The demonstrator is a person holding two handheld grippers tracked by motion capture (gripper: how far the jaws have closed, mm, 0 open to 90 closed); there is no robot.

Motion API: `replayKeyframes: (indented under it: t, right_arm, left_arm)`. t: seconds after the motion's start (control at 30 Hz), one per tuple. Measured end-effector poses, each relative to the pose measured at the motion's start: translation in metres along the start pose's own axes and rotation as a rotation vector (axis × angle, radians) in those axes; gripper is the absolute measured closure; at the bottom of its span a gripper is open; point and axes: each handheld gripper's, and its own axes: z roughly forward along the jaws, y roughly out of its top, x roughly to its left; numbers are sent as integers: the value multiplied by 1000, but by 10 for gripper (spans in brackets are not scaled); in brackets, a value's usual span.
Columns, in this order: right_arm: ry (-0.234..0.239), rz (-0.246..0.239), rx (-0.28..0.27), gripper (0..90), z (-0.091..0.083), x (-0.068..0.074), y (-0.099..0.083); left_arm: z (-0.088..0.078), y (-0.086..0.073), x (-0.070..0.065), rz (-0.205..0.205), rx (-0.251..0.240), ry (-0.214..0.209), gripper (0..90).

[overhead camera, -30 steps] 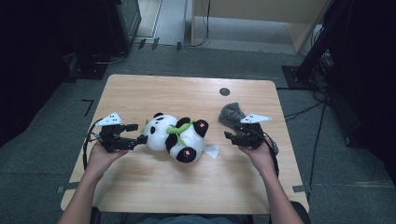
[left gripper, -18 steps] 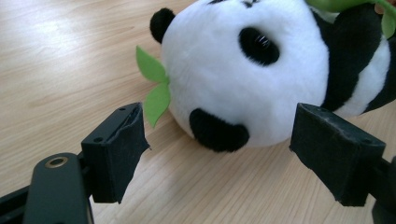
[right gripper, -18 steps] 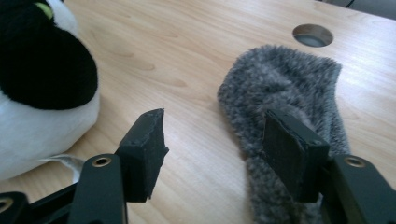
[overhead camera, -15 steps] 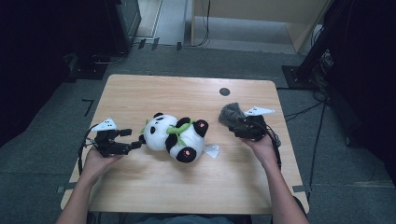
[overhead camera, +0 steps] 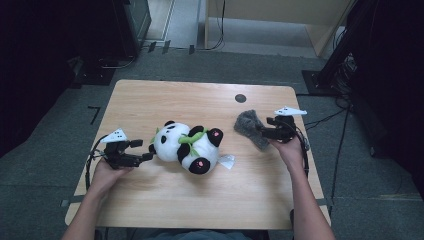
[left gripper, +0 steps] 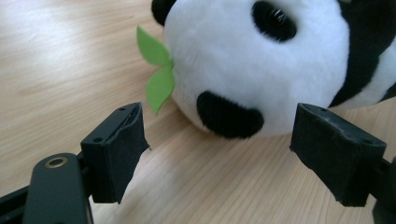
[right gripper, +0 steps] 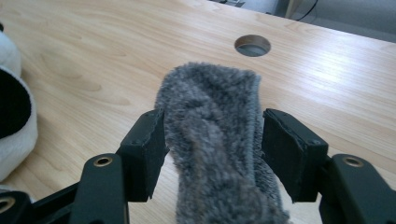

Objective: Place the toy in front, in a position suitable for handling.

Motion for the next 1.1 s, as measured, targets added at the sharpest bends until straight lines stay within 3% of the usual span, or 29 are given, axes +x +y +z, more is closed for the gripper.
replayKeyframes:
  t: [0.03,0.27,0.37,0.5,0.8,1.0,1.03,1.1]
  right_arm:
    - [3,24,-10,398,-2,-6,1]
    - [1,50,-16,393,3,-22,5]
    - [34,59,10,394,12,-20,5]
    - [28,20,48,420,28,-13,2]
    - [41,17,113,465,49,-11,-5]
    - [31,-4,138,485,54,-7,-7]
    - [27,-4,148,491,56,-7,-9]
    - [30,1,153,512,58,-7,-10]
  left_arm:
    - [3,2,0,3,-18,-27,175]
    - [16,10,0,21,-48,-78,174]
    - [23,12,1,15,-40,-103,173]
    - [31,14,2,-2,-33,-128,162]
    - [33,14,-1,64,-19,-134,154]
    - [35,13,-1,66,-6,-130,171]
    - [35,12,-2,61,-7,-121,228]
    - [35,12,-2,49,-8,-116,257]
